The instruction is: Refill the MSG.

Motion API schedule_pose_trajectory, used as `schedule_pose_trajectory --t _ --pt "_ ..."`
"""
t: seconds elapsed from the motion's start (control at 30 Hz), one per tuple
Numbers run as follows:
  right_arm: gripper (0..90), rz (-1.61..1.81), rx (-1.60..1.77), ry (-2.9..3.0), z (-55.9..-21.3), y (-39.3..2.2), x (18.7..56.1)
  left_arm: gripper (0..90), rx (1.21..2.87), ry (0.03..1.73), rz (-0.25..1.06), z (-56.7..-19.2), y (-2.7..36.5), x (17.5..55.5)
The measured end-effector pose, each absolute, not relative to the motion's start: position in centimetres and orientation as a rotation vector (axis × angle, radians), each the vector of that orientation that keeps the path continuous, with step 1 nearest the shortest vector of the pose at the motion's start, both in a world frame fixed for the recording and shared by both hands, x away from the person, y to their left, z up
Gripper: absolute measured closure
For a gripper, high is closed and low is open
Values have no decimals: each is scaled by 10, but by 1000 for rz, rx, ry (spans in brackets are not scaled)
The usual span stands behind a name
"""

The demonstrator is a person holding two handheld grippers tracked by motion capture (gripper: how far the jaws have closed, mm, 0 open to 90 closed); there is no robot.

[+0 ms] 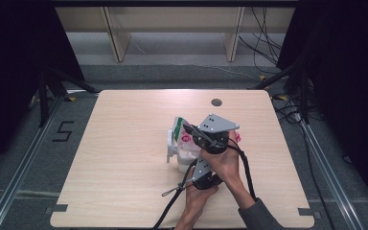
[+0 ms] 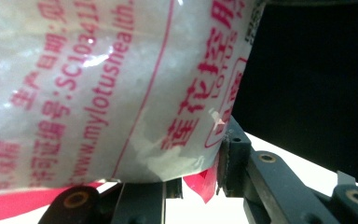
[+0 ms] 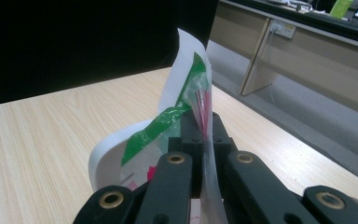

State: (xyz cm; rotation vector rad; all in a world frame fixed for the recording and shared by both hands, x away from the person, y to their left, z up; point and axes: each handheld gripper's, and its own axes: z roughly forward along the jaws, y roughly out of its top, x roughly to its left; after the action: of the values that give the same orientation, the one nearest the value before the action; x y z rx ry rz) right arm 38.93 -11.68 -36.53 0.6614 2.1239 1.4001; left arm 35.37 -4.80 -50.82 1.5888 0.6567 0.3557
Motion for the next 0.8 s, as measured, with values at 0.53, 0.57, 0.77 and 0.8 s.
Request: schedule_pose_trajectory --t 0.53,0.57,0.77,0.8 --pt "900 1397 661 2115 -365 -117 389 743 1583 657 344 -508 -49 354" --pt "900 1382 665 2110 -365 -116 389 743 1581 661 340 -508 -49 354" --pt "900 1390 652 2122 -366 -115 389 744 1580 664 345 -508 -48 354" --pt "900 1385 660 2122 -366 -115 390 744 1579 658 348 -508 -48 355"
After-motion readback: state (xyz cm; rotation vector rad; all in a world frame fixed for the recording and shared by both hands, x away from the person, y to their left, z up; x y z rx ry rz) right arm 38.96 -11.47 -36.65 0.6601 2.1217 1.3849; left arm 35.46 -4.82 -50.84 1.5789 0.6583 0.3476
